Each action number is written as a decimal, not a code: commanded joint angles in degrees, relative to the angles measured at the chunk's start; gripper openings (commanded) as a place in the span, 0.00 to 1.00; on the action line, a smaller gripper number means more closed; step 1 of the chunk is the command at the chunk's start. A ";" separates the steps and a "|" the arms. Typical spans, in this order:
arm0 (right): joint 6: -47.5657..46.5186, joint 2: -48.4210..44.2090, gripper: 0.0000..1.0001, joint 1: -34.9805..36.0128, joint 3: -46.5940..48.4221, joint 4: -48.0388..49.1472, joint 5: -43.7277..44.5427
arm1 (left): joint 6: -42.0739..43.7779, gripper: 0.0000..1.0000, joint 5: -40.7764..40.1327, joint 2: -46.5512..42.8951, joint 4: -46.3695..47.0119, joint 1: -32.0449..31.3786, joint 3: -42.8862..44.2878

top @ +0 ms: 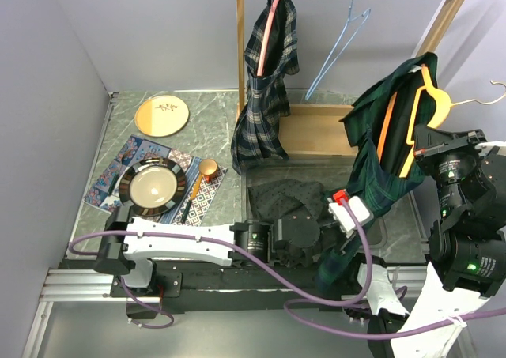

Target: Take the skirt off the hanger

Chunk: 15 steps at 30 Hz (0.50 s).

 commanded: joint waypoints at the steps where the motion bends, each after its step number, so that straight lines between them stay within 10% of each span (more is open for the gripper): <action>1: 1.51 1.81 0.00 0.20 3.58 15.50 1.07 | 0.14 0.01 -3.18 -4.99 2.79 -0.54 -3.66; 15: -1.29 7.71 0.00 0.11 13.16 13.23 -2.88 | 3.56 0.01 -20.21 -15.11 5.08 -0.37 -15.97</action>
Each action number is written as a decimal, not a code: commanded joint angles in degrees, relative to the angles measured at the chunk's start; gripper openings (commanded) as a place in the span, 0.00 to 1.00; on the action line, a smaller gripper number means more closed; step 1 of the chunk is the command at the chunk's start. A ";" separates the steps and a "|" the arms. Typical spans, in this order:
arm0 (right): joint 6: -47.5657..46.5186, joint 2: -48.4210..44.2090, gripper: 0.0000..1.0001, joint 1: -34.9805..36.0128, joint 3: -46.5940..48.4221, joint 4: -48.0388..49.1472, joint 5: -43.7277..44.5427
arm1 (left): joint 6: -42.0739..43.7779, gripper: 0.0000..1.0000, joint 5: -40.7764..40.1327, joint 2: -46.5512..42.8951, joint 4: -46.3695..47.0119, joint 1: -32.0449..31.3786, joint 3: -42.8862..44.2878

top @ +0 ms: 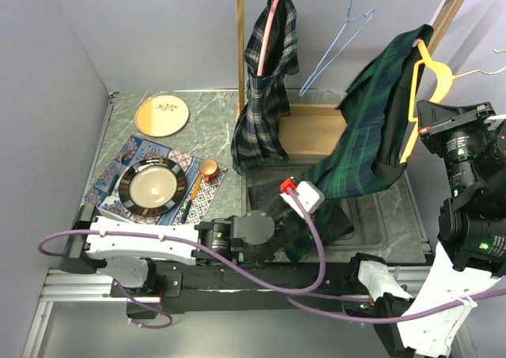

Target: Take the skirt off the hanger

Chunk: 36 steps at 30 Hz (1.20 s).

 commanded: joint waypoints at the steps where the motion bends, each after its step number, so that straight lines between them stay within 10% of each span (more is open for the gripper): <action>1: -1.67 -0.75 0.00 -0.31 2.30 12.18 0.62 | 2.80 0.01 -8.38 -1.73 -1.36 -0.69 -1.57; 28: -8.62 -0.83 0.00 -0.30 8.27 -1.53 -4.83 | -14.60 0.01 -3.74 -7.97 -13.06 13.89 -9.74; 36: -3.44 -16.73 0.00 1.45 -13.68 -1.27 -13.71 | -16.45 0.01 1.01 -6.13 -16.75 16.97 -6.50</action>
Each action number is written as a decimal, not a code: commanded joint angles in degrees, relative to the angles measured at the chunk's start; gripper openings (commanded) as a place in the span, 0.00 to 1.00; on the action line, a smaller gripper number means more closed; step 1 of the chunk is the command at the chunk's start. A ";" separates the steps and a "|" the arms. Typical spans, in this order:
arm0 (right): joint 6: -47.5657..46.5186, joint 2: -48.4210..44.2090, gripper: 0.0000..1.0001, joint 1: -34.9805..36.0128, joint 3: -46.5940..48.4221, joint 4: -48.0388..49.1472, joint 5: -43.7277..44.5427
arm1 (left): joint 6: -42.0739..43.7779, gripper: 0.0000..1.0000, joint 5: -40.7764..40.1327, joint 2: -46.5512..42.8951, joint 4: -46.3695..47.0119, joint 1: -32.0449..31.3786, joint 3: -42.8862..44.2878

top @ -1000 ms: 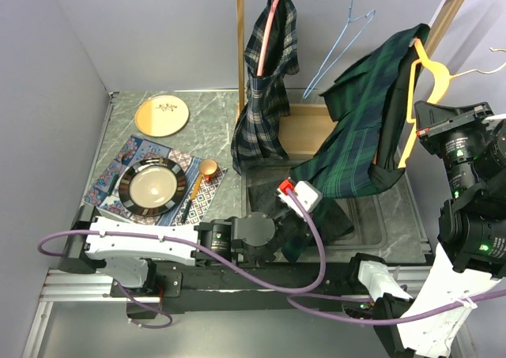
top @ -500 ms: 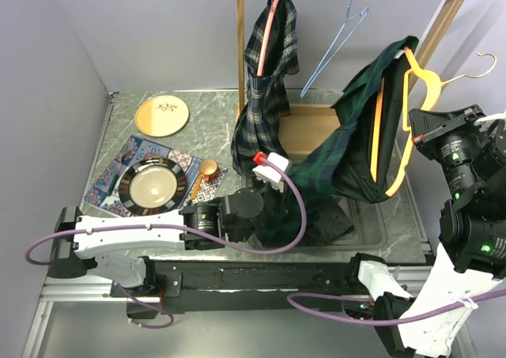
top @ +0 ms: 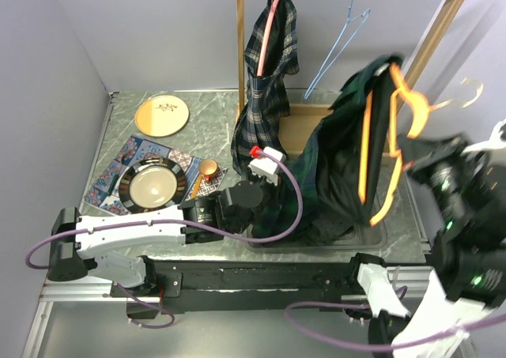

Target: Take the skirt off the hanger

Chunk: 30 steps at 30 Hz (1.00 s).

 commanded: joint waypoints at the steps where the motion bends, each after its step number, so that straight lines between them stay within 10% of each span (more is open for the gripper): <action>1: 2.40 -8.06 0.00 1.17 -7.74 4.55 -5.02 | -0.86 0.01 0.99 1.17 -3.50 2.07 3.32; 22: -8.32 -9.39 0.00 5.21 -8.02 -11.89 -5.88 | -13.86 0.01 -2.18 9.00 -19.93 6.90 14.92; 30: -7.97 -8.43 0.00 6.71 -1.80 -13.04 0.70 | -9.65 0.01 12.49 4.97 -11.97 6.90 11.33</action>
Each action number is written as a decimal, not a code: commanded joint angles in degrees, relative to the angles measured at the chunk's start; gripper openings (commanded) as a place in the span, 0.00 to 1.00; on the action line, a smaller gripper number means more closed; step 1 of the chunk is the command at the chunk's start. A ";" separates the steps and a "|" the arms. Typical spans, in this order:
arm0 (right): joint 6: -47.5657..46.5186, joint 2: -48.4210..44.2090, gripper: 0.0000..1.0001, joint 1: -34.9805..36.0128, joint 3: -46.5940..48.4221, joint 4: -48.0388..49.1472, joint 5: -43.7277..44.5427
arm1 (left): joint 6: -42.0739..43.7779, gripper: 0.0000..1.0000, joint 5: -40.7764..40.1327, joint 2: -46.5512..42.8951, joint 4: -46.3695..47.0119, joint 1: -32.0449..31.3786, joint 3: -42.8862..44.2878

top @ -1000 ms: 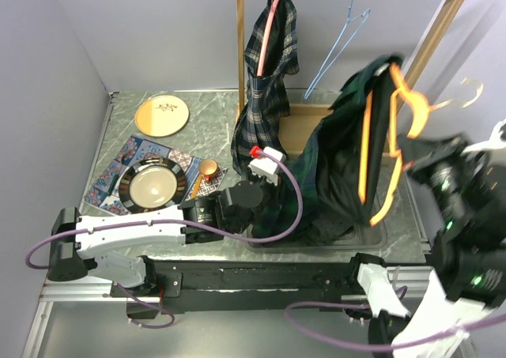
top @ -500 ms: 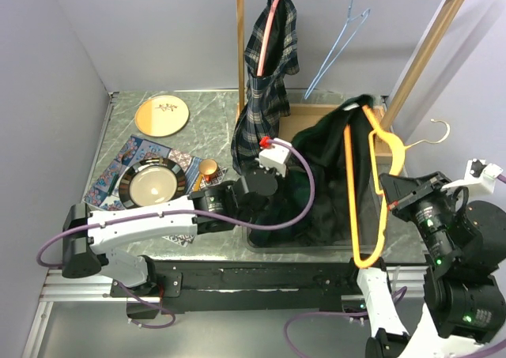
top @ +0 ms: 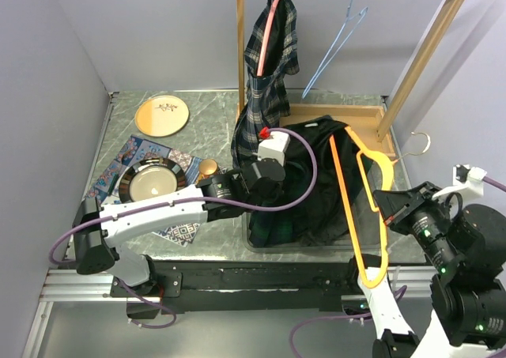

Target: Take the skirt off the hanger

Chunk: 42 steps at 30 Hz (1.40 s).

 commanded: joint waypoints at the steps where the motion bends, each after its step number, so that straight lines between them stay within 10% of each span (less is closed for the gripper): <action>1: 0.20 1.24 0.00 0.41 7.32 3.75 3.96 | 1.48 0.01 10.59 -5.72 8.56 -0.24 -1.16; 28: 5.47 1.25 0.00 0.50 11.75 14.11 9.85 | 8.07 0.01 7.80 3.13 10.33 -5.01 17.47; 42: 3.46 -2.01 0.00 0.50 4.79 18.60 12.49 | -8.53 0.09 7.61 20.02 14.45 -0.33 3.41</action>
